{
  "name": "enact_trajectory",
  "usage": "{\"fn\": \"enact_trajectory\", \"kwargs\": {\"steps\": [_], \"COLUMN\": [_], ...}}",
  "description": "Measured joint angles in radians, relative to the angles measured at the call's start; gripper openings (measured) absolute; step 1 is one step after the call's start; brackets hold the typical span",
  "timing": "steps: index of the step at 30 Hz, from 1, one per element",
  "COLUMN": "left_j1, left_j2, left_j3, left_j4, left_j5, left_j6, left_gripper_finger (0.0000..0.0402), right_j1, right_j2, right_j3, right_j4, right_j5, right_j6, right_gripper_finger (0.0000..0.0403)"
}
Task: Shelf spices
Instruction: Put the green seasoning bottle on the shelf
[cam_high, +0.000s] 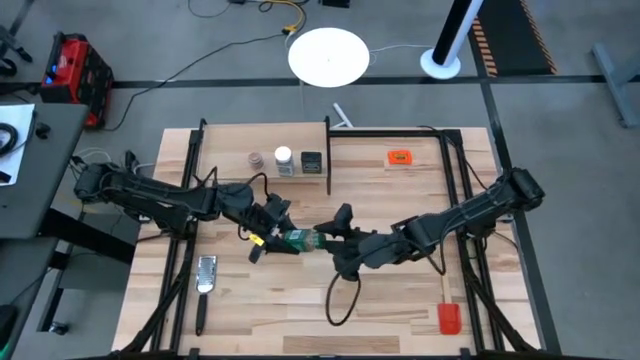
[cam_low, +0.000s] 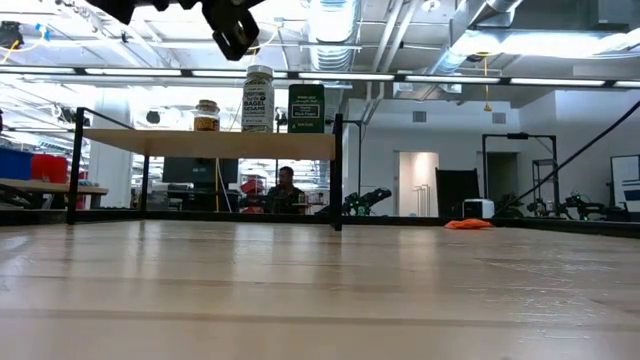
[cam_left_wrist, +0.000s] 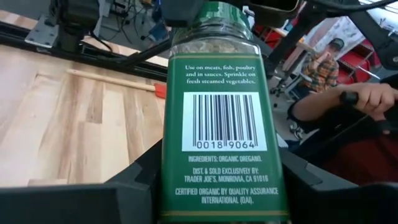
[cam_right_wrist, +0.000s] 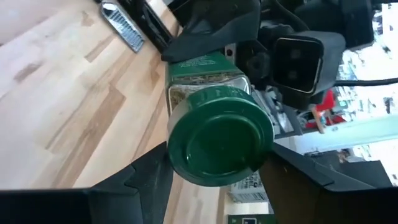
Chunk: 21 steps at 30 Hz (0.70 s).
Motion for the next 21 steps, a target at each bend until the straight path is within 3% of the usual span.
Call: {"fn": "enact_trajectory", "kwargs": {"steps": [7, 21], "left_j1": [0.002, 0.002], "left_j2": [0.000, 0.001], "left_j3": [-0.015, -0.015], "left_j4": [0.013, -0.009], "left_j5": [0.015, 0.006], "left_j6": [0.084, 0.123], "left_gripper_finger": [0.0168, 0.0168], "right_j1": [-0.016, -0.019], "right_j2": [0.010, 0.011], "right_j3": [0.042, 0.048], "right_j4": [-0.033, -0.048], "right_j5": [-0.120, -0.136], "right_j6": [0.032, -0.031], "right_gripper_finger": [0.0226, 0.0226]}}
